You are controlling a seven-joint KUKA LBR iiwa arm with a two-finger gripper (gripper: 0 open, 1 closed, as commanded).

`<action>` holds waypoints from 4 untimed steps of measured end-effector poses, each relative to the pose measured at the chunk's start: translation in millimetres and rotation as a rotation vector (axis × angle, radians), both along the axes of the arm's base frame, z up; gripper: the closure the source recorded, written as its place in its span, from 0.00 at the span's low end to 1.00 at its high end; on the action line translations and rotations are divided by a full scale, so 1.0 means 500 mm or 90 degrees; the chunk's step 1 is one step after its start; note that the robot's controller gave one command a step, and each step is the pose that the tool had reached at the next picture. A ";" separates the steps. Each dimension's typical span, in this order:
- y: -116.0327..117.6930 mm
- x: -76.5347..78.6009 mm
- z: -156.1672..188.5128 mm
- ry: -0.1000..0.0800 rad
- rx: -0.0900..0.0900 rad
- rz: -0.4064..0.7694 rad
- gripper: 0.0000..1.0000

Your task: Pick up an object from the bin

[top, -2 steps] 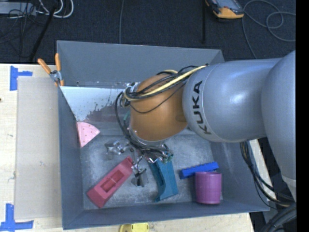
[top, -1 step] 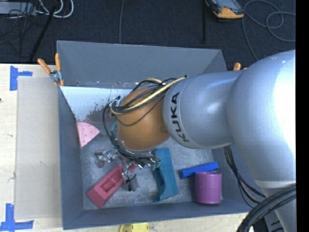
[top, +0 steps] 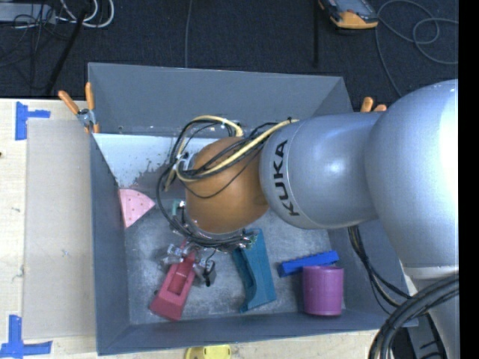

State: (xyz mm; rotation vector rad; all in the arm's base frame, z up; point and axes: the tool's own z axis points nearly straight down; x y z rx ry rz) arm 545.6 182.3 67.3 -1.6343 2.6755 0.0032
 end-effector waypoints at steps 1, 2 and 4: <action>-0.007 0.001 0.004 0.001 -0.002 0.003 1.00; -0.007 -0.001 0.009 0.003 -0.003 0.001 1.00; -0.006 -0.004 0.062 0.006 -0.003 0.001 1.00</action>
Offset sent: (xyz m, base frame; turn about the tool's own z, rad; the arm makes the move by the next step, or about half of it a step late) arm 0.0000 0.0000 0.0528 0.0000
